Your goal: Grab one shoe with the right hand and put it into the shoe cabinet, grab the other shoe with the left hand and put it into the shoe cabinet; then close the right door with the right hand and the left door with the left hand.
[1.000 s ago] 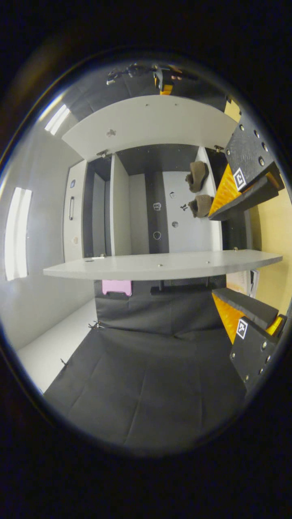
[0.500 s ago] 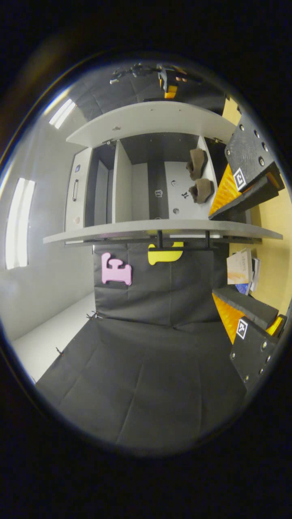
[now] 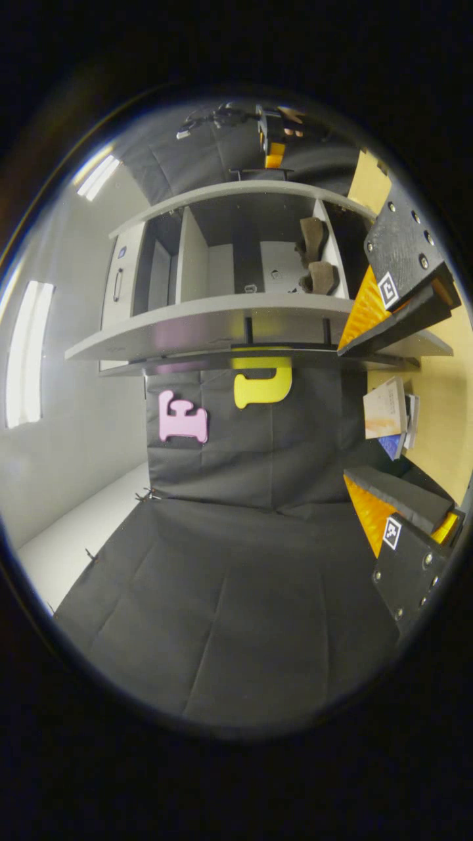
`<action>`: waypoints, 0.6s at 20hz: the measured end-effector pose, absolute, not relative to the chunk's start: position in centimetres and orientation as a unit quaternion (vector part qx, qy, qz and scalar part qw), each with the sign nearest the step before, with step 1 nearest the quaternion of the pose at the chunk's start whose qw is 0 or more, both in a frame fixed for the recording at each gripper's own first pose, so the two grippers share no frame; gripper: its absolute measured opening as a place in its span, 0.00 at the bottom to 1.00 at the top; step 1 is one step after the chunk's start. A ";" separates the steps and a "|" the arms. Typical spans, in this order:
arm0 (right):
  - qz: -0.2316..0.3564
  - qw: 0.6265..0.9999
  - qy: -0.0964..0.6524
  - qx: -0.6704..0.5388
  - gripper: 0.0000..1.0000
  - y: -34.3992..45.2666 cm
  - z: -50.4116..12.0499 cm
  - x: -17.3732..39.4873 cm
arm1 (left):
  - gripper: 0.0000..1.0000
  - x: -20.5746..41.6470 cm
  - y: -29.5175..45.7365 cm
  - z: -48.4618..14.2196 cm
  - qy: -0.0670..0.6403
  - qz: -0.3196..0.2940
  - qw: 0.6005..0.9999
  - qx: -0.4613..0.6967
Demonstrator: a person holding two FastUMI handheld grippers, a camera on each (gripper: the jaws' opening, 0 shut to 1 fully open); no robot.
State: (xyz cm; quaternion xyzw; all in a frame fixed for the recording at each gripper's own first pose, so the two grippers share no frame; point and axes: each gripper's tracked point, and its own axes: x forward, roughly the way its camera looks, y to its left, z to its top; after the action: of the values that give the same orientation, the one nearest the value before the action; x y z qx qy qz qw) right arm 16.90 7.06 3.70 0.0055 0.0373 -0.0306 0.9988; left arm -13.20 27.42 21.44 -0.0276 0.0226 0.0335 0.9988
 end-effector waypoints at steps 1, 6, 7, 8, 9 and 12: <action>-0.032 0.999 0.036 0.001 0.89 7.3 3.7 17.1 | 1.00 -13.0 27.4 21.4 0.024 0.034 0.999 -0.029; -0.053 0.998 0.030 -0.009 0.97 6.7 4.1 15.6 | 1.00 -10.4 29.2 20.6 0.033 0.030 0.998 -0.046; -0.060 0.998 0.027 -0.014 0.98 6.2 4.2 14.8 | 1.00 -9.1 29.4 20.5 0.037 0.028 0.998 -0.052; -0.066 0.997 0.025 -0.019 0.98 5.6 4.3 13.8 | 0.97 -7.9 29.4 20.4 0.041 0.024 0.997 -0.060; -0.073 0.997 0.023 -0.025 0.98 4.9 4.3 12.9 | 1.00 -6.6 29.0 20.3 0.044 0.017 0.997 -0.068; -0.091 0.995 0.022 -0.035 0.98 2.3 4.2 10.9 | 0.98 -4.1 27.5 20.5 0.042 -0.001 0.997 -0.072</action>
State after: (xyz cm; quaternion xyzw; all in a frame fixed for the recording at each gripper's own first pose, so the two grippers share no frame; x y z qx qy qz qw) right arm 10.92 2.32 4.25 -0.0351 0.0218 -0.0913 0.9950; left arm -4.12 27.54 20.48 -0.0717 0.0417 -0.0012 0.9966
